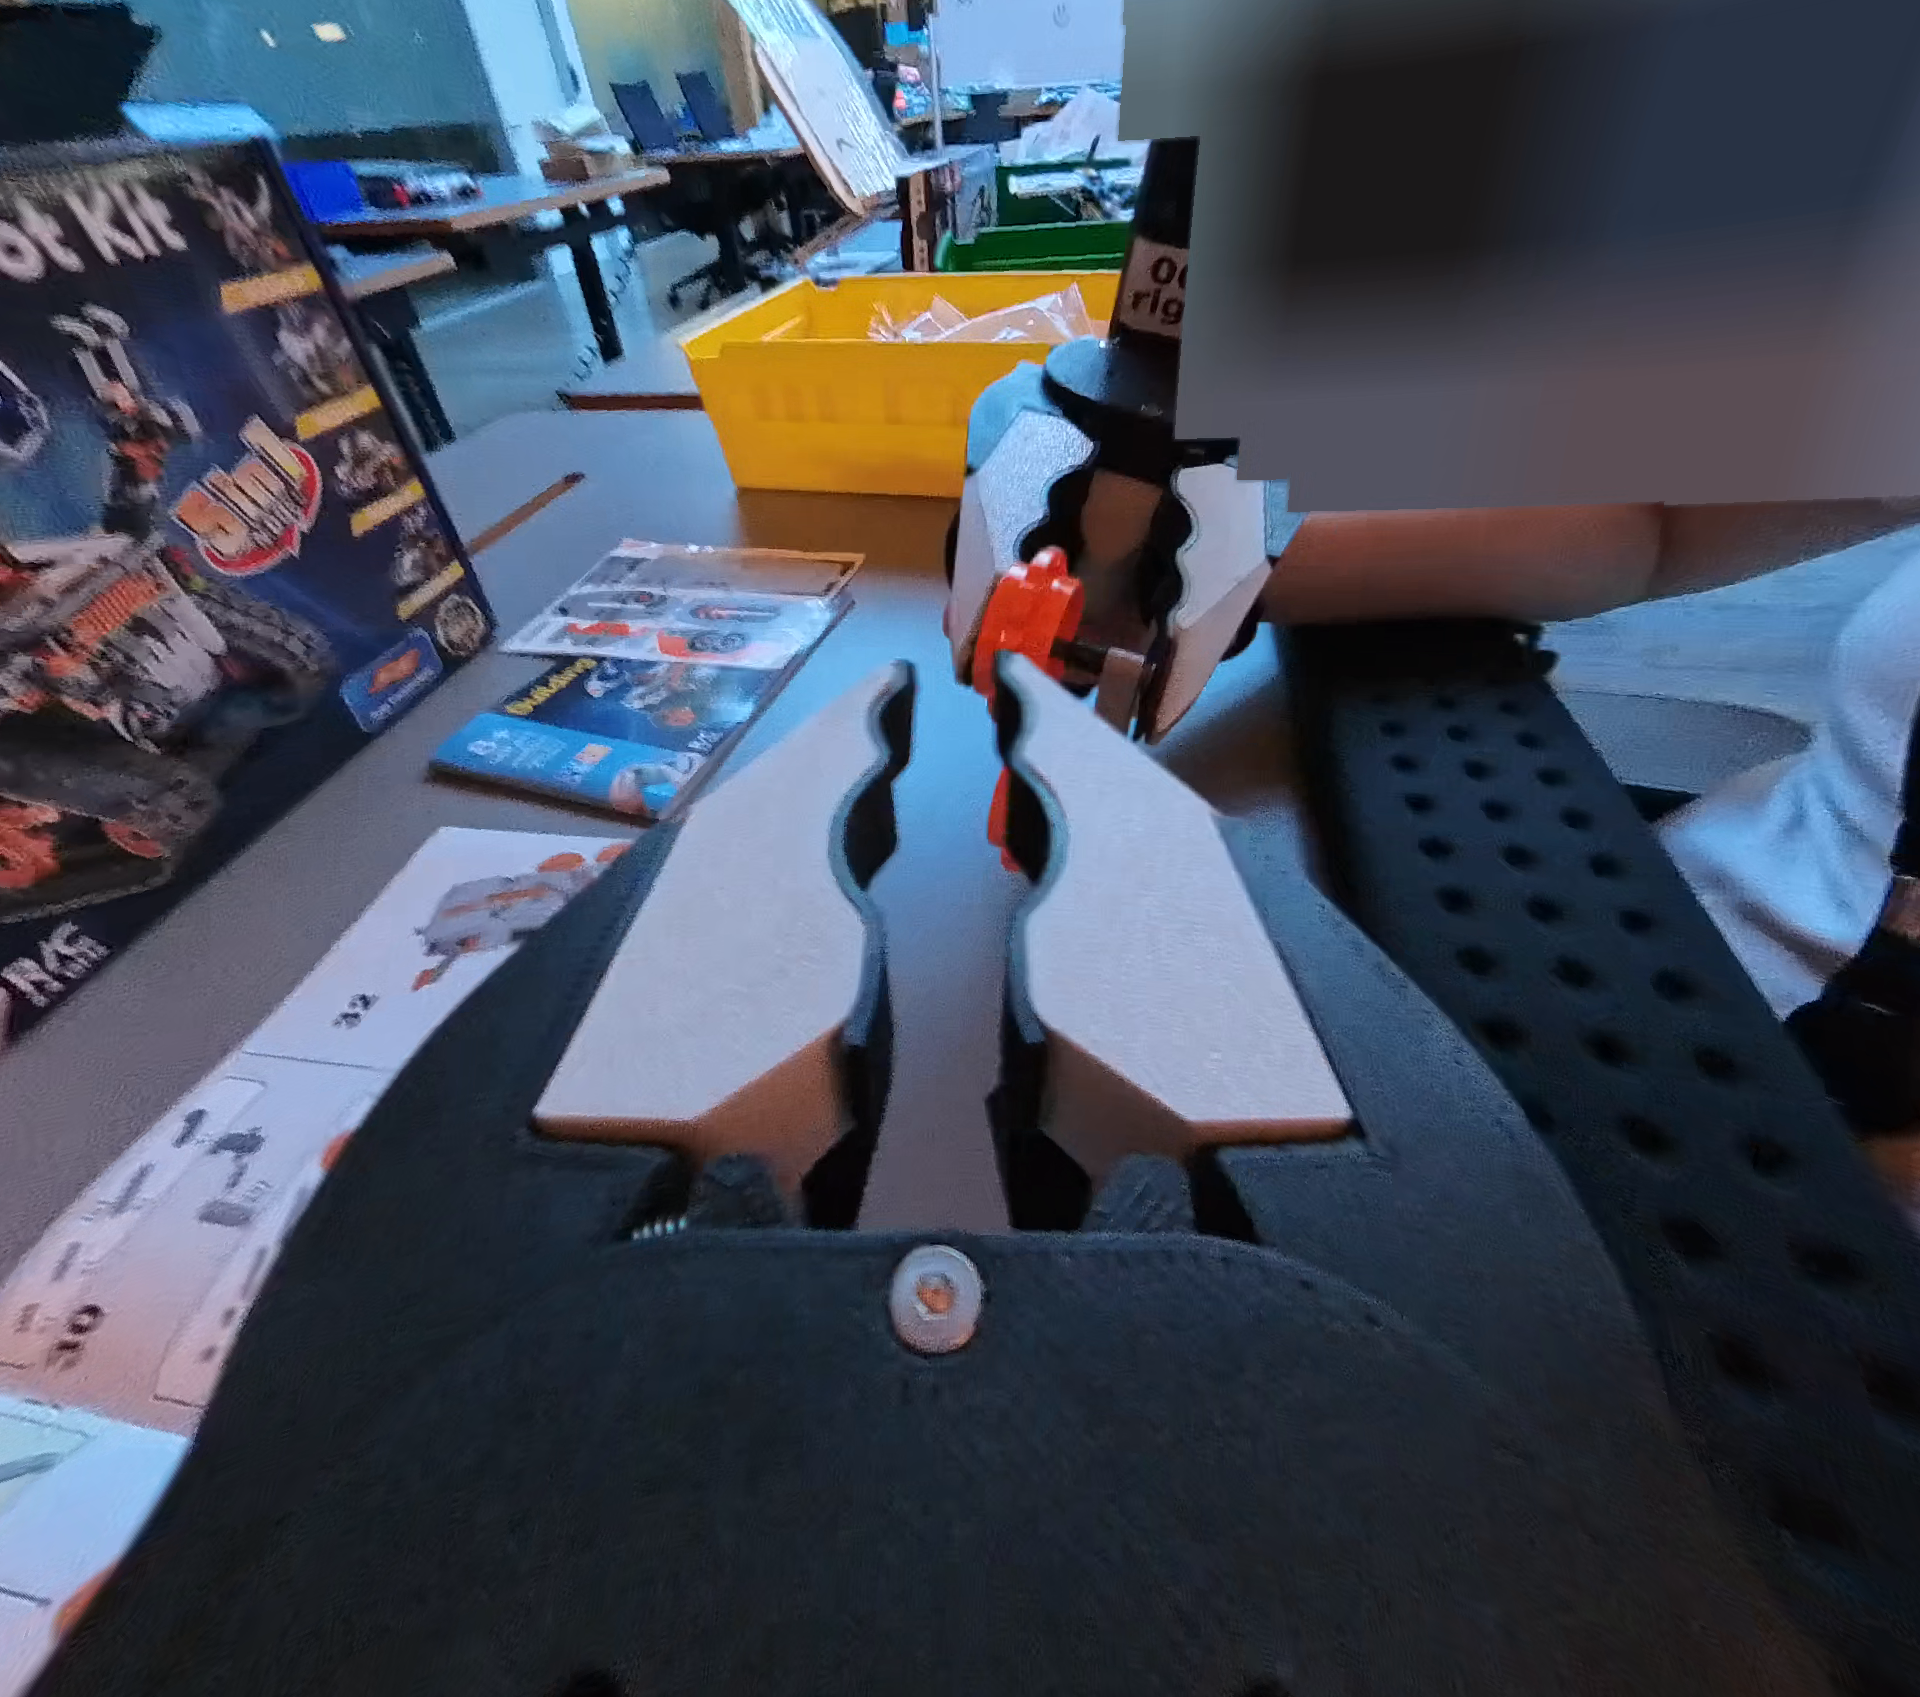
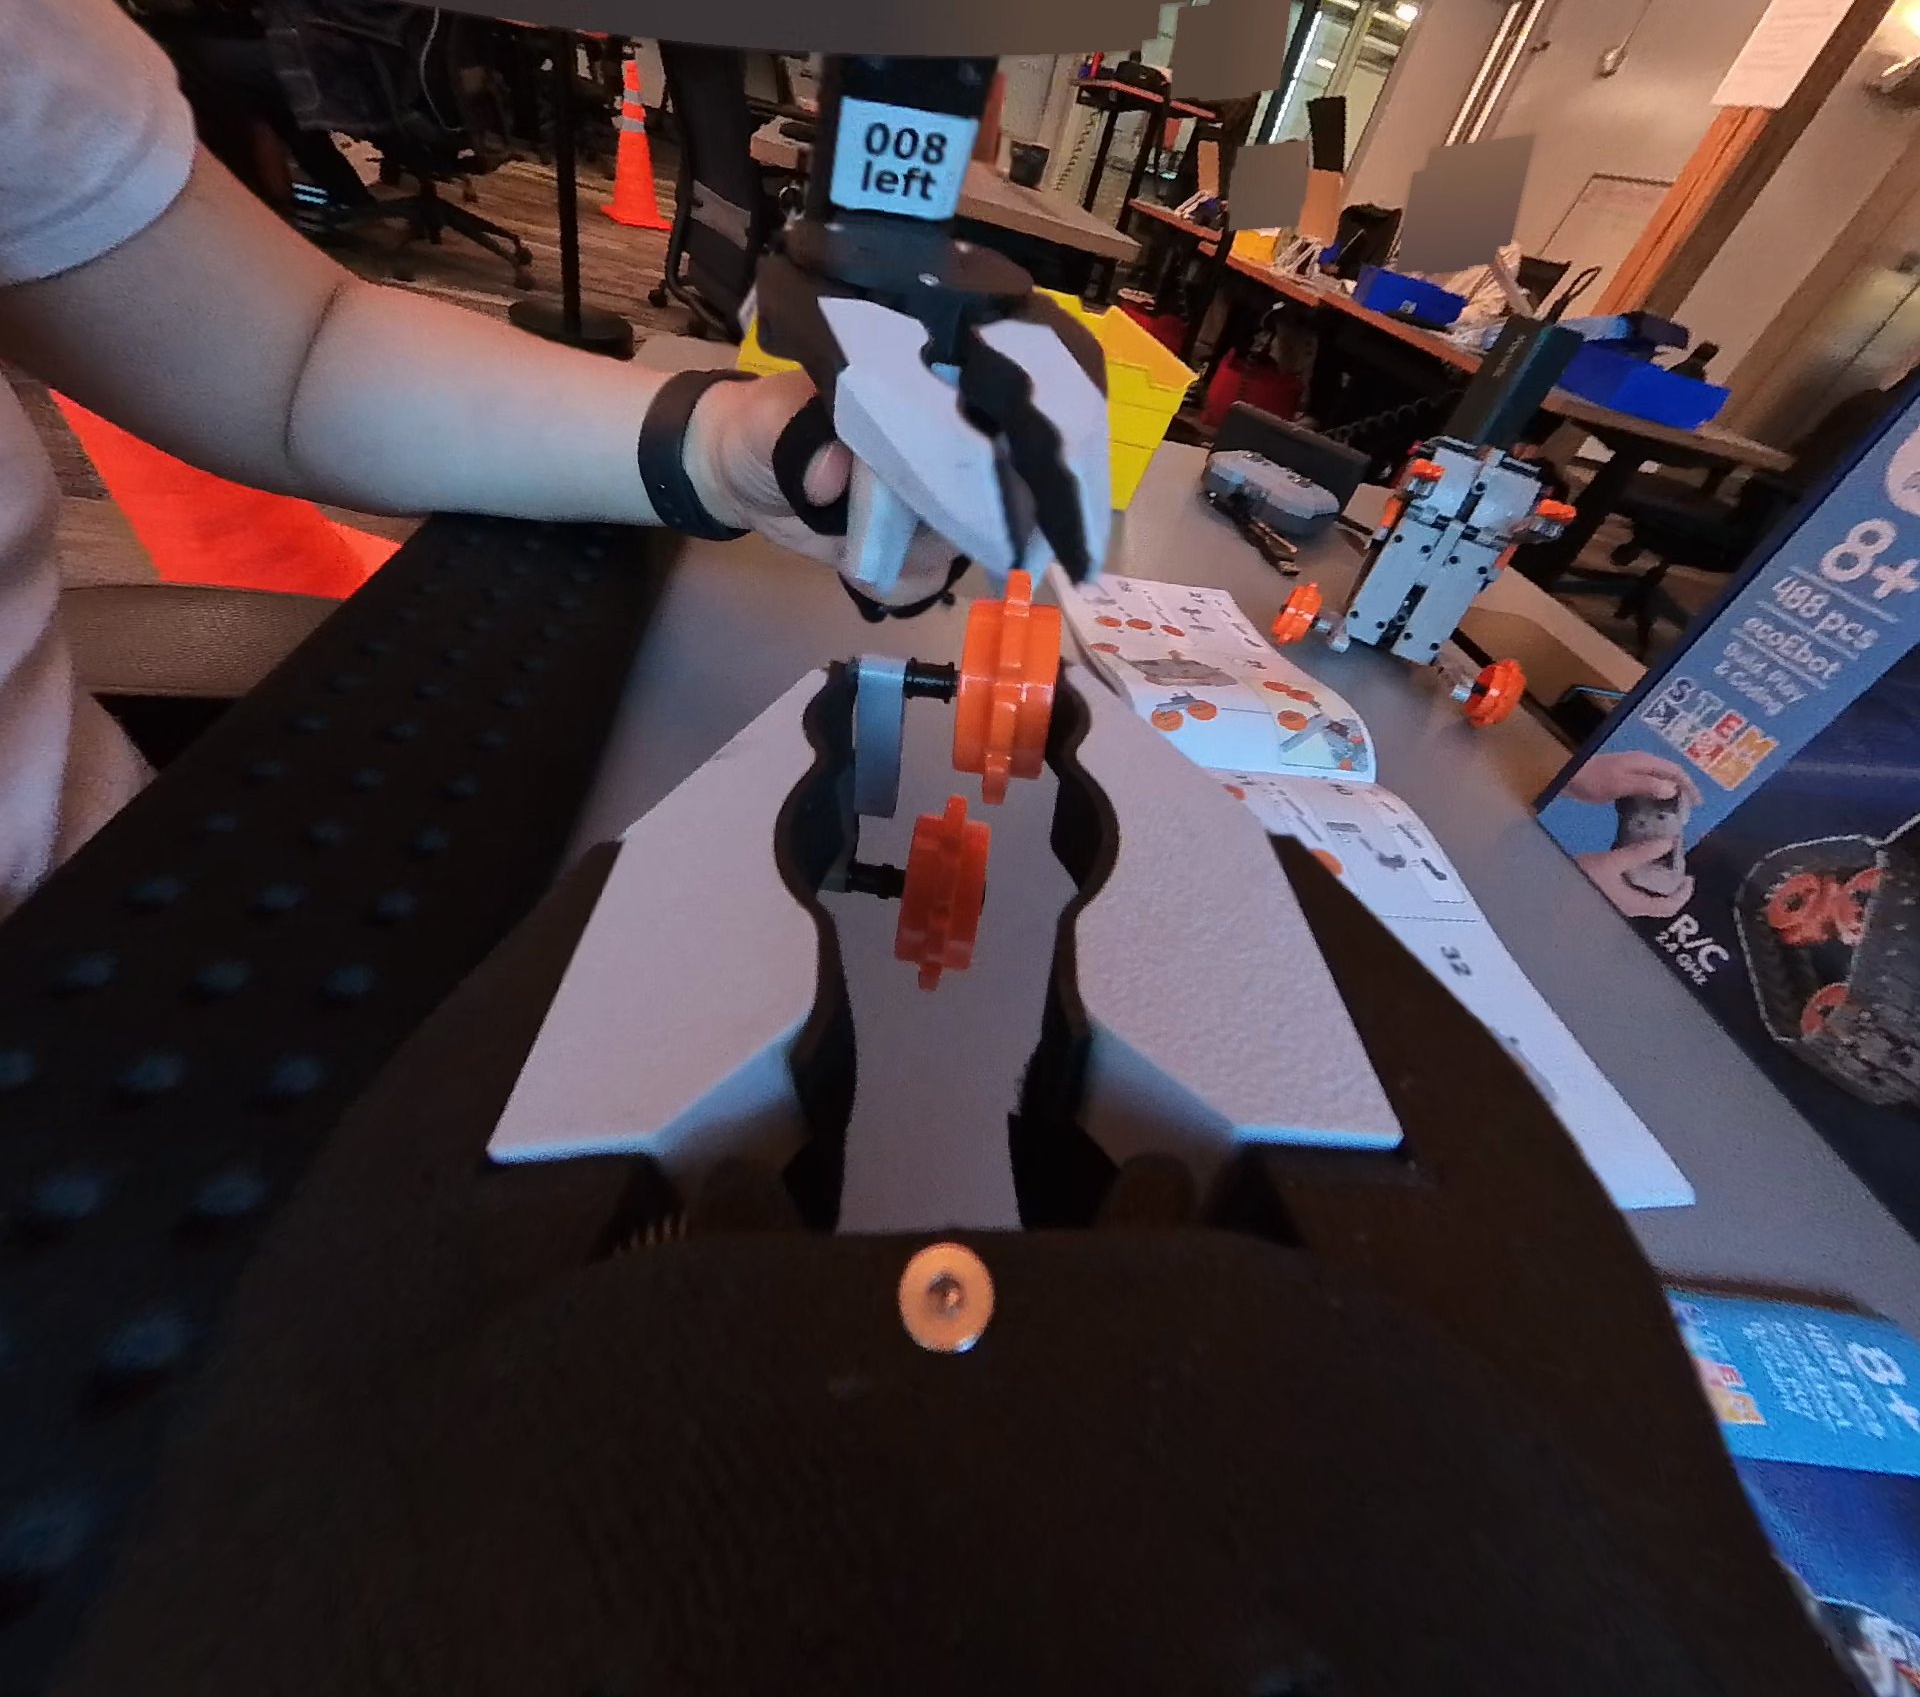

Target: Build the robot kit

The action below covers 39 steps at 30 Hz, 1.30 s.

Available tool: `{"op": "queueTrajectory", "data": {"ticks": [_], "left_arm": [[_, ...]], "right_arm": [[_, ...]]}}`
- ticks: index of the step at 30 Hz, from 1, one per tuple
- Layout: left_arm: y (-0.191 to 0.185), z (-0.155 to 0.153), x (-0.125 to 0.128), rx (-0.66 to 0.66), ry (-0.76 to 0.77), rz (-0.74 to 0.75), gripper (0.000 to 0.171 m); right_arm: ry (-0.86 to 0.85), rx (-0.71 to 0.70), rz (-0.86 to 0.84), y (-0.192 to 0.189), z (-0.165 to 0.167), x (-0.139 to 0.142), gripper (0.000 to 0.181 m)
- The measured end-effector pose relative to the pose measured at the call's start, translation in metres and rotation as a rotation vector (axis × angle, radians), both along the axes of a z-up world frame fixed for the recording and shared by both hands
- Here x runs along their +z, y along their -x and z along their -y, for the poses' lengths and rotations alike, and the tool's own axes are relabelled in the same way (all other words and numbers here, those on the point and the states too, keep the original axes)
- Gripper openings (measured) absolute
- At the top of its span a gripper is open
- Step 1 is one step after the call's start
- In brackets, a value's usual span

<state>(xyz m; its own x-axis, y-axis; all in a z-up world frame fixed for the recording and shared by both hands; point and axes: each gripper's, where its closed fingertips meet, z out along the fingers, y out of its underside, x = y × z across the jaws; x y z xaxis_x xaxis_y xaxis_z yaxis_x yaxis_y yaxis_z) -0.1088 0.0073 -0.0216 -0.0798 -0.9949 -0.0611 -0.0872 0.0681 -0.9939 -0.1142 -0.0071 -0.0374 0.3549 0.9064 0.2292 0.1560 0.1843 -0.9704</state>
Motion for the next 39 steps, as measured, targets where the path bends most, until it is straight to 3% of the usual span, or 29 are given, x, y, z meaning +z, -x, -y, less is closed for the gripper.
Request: {"op": "queueTrajectory", "data": {"ticks": [1,4,21,33,39], "left_arm": [[0.0,0.003,0.003,0.0,-0.034,0.017,0.0],[-0.003,0.01,-0.006,-0.017,-0.086,-0.023,0.003],[-0.003,0.02,-0.008,-0.111,-0.001,-0.019,0.008],[-0.003,0.021,-0.011,-0.115,-0.019,-0.048,0.0],[-0.002,0.013,-0.008,-0.064,-0.012,-0.052,0.0]], "right_arm": [[0.006,0.006,0.002,0.0,0.001,-0.001,0.035],[0.012,0.03,-0.004,0.003,0.004,-0.001,0.035],[0.038,0.082,-0.014,0.006,0.011,-0.002,0.036],[0.044,0.091,-0.023,0.007,0.011,-0.003,0.036],[0.107,0.057,0.001,0.009,0.006,-0.009,0.052]]}}
